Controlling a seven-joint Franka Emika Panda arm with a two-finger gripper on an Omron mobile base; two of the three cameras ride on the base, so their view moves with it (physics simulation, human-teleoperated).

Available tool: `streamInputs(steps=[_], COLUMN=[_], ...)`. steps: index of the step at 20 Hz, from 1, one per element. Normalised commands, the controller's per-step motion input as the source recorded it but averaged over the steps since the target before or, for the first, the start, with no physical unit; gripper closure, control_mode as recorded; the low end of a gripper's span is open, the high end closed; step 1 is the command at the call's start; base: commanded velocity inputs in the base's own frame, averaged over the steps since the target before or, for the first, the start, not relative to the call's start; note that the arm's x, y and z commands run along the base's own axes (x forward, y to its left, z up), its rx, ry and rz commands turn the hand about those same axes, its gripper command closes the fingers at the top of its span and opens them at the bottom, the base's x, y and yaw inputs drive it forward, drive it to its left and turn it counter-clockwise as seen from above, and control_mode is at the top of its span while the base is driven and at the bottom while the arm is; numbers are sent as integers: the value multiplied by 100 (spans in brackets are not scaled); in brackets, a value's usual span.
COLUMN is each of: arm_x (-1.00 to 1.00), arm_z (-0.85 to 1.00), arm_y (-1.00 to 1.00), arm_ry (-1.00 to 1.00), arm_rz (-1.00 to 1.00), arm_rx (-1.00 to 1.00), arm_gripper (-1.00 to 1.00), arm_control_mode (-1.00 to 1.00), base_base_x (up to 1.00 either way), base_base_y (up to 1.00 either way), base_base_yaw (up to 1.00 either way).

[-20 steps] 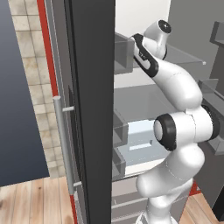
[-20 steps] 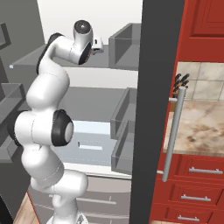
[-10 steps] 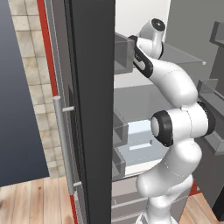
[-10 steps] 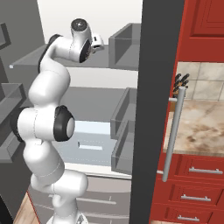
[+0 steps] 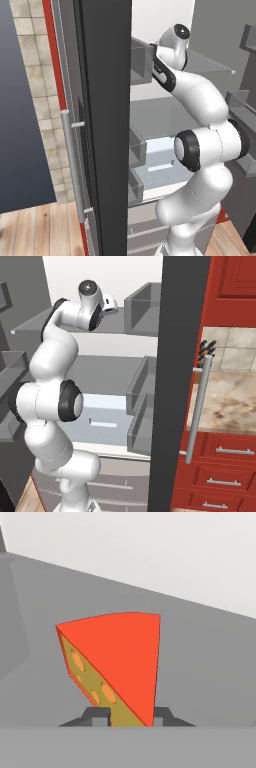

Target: Take the cheese, steak, and lemon wedge from the fridge and place them on the plate on the dining counter to create an appetizer plate.

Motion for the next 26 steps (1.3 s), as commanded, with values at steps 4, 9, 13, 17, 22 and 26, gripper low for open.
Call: streamInputs(steps=[4, 9, 13, 17, 22, 26], arm_x=[-83, -100, -100, -100, -100, -99], arm_z=[-4, 0, 0, 3, 35, 40], arm_y=[-38, -45, -15, 0, -1, -2], arm_ry=[-13, -7, -1, 0, 0, 0], arm_rz=[0, 0, 0, 0, 0, 0], arm_rx=[0, 0, 0, 0, 0, 0], arm_gripper=[100, 100, 100, 100, 100, 100], arm_control_mode=[-100, -100, -100, -100, -100, -100], base_base_x=[0, 0, 0, 0, 0, 0], base_base_y=[0, 0, 0, 0, 0, 0], base_base_yaw=[0, 0, 0, 0, 0, 0])
